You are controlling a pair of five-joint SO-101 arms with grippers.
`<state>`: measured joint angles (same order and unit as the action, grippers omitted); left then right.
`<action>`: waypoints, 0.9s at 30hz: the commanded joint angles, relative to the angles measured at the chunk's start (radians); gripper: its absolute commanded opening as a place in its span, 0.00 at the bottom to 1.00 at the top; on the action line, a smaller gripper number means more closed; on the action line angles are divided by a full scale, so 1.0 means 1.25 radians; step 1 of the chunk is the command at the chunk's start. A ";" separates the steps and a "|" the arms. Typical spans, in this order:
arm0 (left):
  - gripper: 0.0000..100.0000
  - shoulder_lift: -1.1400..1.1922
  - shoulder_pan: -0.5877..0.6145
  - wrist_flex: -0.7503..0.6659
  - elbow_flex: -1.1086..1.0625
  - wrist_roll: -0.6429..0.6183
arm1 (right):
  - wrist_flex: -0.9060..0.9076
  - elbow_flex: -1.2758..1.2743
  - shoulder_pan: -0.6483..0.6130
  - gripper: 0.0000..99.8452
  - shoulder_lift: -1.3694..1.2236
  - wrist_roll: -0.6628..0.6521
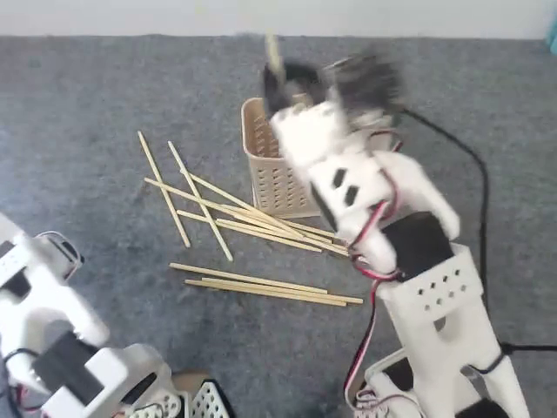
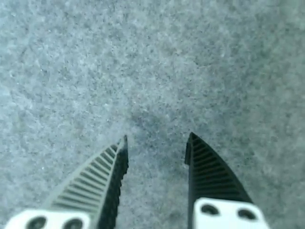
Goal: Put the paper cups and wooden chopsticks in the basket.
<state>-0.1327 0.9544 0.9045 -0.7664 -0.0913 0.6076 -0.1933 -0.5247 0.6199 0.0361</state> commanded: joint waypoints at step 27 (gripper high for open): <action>0.19 0.000 0.004 -0.020 0.029 -0.005 | -0.484 -0.446 0.036 0.14 0.044 0.125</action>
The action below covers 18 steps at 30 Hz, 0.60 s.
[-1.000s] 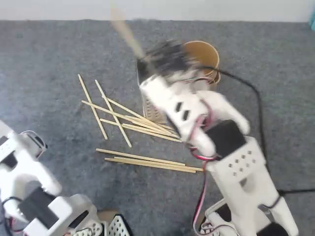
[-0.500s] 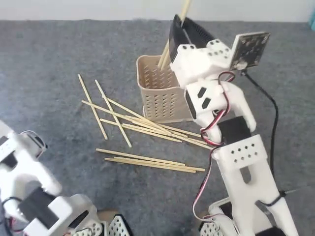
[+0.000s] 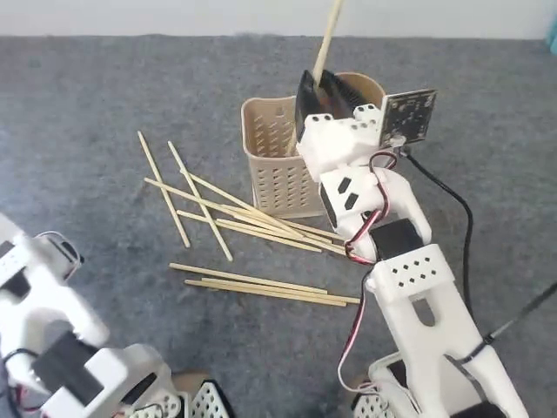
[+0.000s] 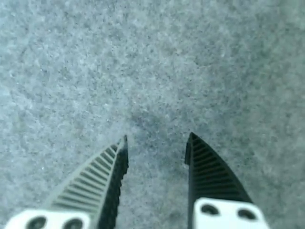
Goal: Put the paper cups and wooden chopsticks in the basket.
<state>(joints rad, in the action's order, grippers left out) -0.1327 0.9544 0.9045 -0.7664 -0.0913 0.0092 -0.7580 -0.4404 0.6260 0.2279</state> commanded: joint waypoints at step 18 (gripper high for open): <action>0.19 0.001 0.002 -0.020 0.029 -0.005 | 0.878 0.269 -0.114 0.15 0.325 -0.044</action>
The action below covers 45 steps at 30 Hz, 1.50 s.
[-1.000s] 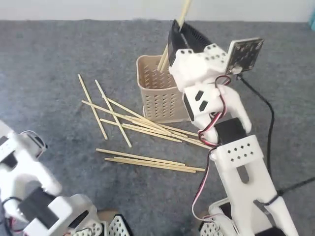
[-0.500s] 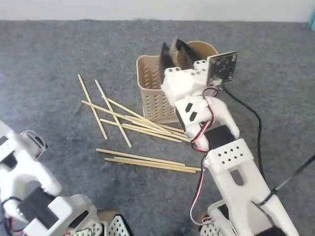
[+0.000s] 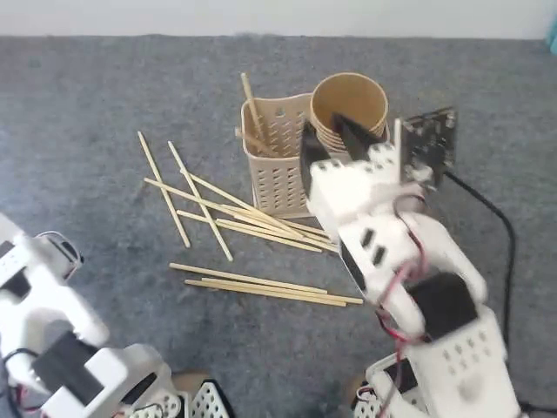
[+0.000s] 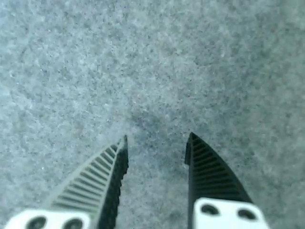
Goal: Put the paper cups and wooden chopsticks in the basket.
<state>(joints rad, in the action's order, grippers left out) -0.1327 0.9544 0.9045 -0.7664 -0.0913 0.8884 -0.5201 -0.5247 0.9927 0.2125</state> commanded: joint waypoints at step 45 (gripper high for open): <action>0.19 0.004 0.006 -0.042 0.030 -0.006 | -0.023 0.009 -0.317 0.14 -0.894 -0.335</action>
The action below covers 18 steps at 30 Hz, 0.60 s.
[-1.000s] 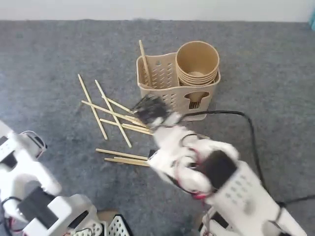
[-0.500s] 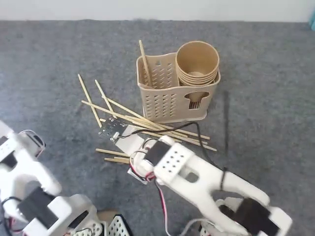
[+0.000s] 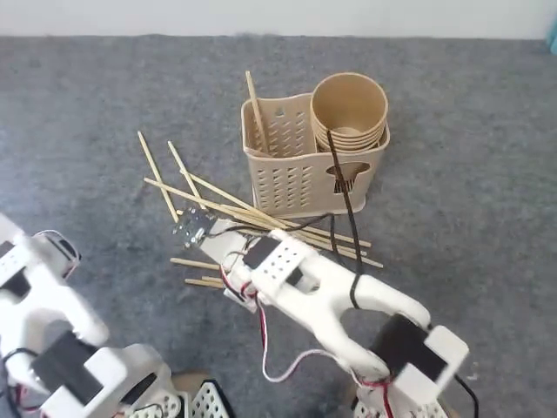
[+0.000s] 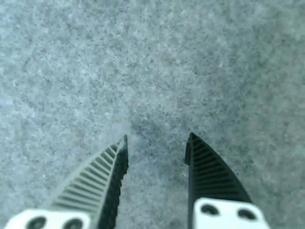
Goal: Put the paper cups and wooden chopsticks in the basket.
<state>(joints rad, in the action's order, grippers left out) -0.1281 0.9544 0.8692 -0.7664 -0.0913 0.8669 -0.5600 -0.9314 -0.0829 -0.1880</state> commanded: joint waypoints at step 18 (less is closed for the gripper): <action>0.19 0.000 0.006 -0.014 0.029 -0.006 | 0.039 0.059 -0.020 0.01 -0.021 -0.015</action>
<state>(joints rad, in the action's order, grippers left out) -0.1281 0.9544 0.8692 -0.7664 -0.0913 0.8884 -0.5048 -0.9406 -0.1274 -0.1956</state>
